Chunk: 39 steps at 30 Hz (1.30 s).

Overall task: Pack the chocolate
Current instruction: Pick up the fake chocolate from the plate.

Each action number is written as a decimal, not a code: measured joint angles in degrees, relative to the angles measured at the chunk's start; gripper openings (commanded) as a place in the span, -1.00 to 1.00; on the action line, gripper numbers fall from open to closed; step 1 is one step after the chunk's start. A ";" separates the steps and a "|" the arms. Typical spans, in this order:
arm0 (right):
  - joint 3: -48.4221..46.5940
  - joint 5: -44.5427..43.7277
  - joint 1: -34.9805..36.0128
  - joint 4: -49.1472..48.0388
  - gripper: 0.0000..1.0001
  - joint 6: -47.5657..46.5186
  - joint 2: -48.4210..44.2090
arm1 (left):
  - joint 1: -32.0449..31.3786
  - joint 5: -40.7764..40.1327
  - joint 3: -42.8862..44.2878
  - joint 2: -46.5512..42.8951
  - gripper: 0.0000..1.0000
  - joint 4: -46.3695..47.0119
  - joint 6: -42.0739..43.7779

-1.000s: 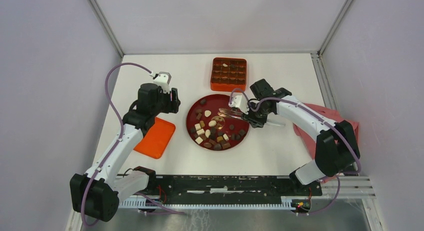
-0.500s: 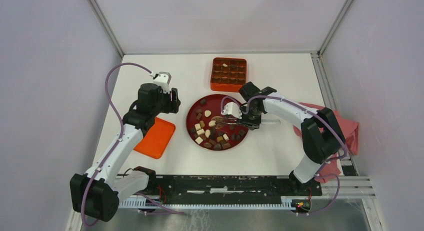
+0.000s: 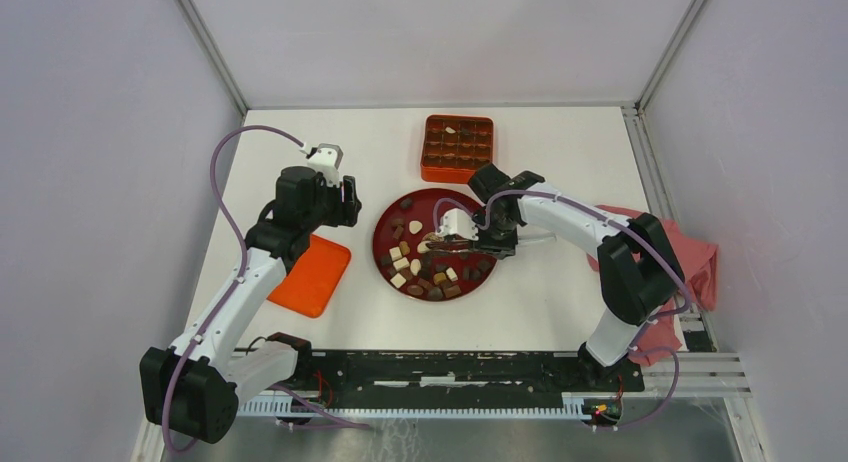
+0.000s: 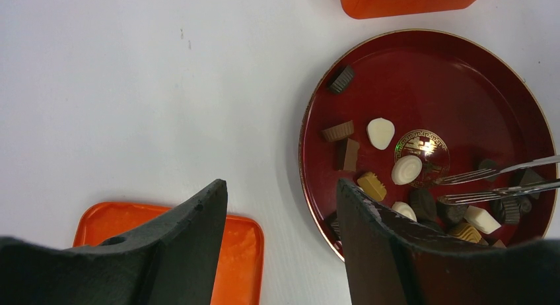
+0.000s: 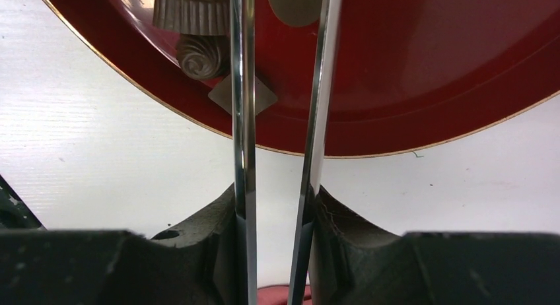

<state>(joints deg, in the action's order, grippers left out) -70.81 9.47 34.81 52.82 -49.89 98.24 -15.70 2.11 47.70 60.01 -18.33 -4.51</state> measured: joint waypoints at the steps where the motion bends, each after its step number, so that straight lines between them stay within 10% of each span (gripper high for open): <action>1: -0.09 -0.33 0.15 0.22 -0.23 -0.09 0.00 | 0.00 0.00 0.00 0.00 0.34 0.00 0.00; 39: 7.93 -3.91 -9.70 5.14 -0.20 -2.93 -7.17 | 0.00 1.05 0.00 0.00 0.34 0.00 0.00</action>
<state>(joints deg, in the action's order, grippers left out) -62.87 5.56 25.10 57.95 -52.82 91.07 -15.70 3.16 47.70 60.01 -18.33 -4.51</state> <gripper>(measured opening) 0.401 0.673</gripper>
